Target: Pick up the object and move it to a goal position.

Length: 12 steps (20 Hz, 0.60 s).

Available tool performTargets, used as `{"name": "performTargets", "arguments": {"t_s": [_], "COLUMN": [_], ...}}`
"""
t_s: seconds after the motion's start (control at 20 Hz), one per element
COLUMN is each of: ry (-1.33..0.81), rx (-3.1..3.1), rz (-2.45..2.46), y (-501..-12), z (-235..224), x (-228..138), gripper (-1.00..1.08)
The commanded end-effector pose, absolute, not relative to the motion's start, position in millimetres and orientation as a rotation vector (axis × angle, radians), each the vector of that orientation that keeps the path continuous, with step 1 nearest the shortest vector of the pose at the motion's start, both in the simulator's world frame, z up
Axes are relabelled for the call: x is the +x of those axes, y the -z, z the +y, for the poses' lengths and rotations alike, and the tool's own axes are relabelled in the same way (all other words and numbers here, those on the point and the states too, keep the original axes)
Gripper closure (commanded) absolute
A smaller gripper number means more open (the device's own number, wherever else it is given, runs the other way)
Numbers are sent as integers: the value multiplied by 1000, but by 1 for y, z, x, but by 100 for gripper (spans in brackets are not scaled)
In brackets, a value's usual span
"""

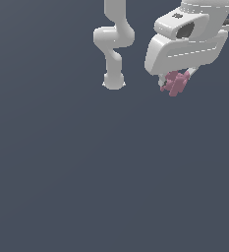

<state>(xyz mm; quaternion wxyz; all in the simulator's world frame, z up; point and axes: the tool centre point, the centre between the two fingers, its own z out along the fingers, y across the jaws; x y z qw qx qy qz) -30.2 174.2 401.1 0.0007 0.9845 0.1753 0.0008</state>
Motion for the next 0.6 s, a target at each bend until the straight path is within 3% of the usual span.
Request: {"name": "performTargets", "arguments": {"t_s": [0.0, 0.55], "ry": [0, 0], "rx": [3092, 3093], "rz": [549, 548], "y": [-418, -445], "z": [180, 192], "x": [-36, -42], "gripper": [108, 108]}}
